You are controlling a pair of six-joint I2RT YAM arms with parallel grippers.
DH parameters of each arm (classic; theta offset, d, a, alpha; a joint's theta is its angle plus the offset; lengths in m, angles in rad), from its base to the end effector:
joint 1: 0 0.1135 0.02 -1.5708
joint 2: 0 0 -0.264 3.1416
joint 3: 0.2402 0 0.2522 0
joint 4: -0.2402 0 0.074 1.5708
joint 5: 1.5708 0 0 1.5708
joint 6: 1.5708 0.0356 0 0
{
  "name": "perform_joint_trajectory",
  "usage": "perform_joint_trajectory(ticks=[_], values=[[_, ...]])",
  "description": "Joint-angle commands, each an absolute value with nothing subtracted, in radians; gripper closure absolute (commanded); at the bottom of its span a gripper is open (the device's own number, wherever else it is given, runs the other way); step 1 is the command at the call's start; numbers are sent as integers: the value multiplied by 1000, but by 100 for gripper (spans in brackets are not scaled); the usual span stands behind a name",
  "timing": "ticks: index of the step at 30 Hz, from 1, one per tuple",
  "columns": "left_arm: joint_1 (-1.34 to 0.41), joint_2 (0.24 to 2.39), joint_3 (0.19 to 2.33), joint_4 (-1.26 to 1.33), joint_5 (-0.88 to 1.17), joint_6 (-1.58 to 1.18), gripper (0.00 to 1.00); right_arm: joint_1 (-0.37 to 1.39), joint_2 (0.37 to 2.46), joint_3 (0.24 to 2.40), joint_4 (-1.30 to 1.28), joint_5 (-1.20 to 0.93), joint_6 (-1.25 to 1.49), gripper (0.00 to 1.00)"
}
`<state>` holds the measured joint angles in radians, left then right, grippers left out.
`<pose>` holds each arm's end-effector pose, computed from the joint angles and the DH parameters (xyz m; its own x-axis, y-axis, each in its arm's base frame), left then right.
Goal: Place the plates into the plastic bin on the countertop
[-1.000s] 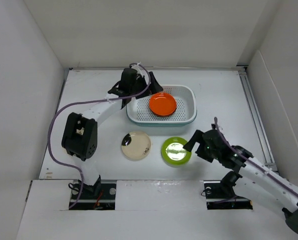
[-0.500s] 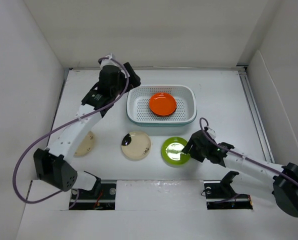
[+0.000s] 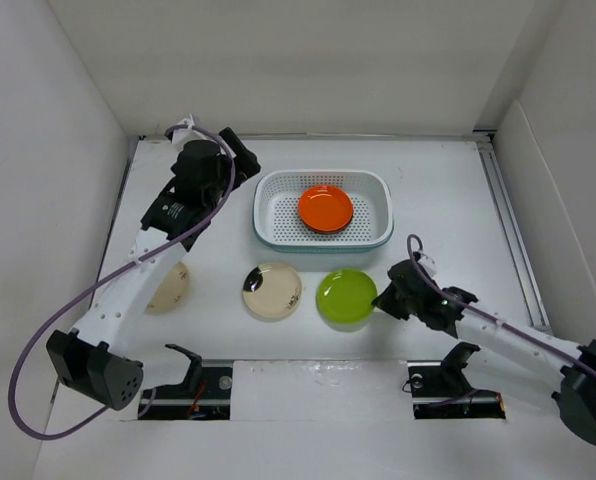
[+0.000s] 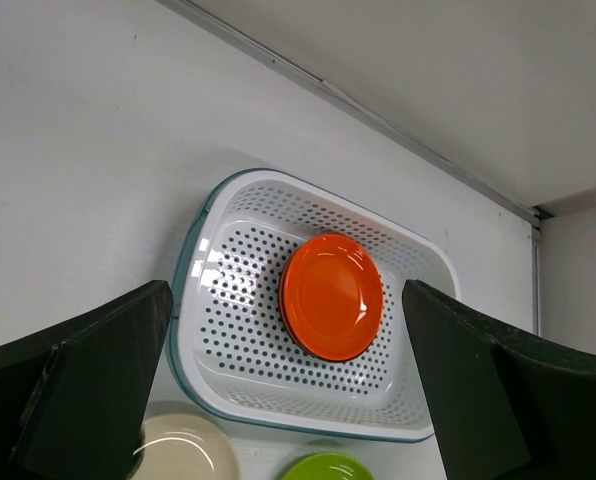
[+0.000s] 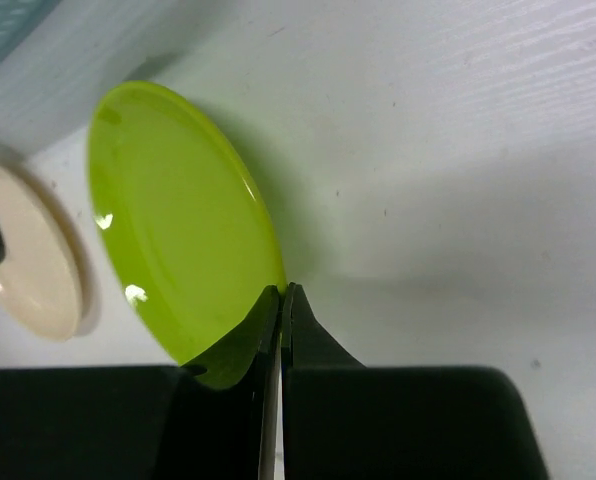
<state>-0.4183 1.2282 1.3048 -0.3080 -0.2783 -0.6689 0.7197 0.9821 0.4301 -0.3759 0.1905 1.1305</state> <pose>0.2565 -0.1033 0.4159 -0.2551 -0.5391 -0.8027 -0.0152 0.8323 -0.5542 0.1389 0.1128 0.1685 -0.7648 0.5108 -0.3926 0.3050 0.8238 0.4778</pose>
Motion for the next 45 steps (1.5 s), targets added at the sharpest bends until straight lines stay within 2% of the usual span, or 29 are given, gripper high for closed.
perform_joint_trajectory(ticks=[1,6,12,15,18,20,26,29,37,45], values=[[-420,1250,1292,-330,-319,-709,0,770,832,512,-536,261,1175,100],[-420,1273,1263,-374,-376,-750,0,830,677,629,-699,325,1186,100],[-420,1213,1099,-374,-422,-796,0,839,657,811,-735,339,1108,100],[-420,1163,967,-322,-368,-807,0,830,736,915,-697,418,1045,100],[-420,1143,856,-264,-313,-798,0,755,923,1011,-618,401,927,100],[-434,1134,778,-264,-302,-807,0,726,1039,1045,-462,379,821,100],[-469,1059,547,-114,-164,-818,0,476,1268,1097,-174,82,701,100],[-469,1049,468,-26,-92,-795,0,393,1426,1181,-154,-55,657,100],[-469,1061,374,70,-41,-795,0,331,1742,1351,-98,-225,623,100],[-469,1100,353,100,-9,-785,0,321,1852,1401,-98,-230,632,100]])
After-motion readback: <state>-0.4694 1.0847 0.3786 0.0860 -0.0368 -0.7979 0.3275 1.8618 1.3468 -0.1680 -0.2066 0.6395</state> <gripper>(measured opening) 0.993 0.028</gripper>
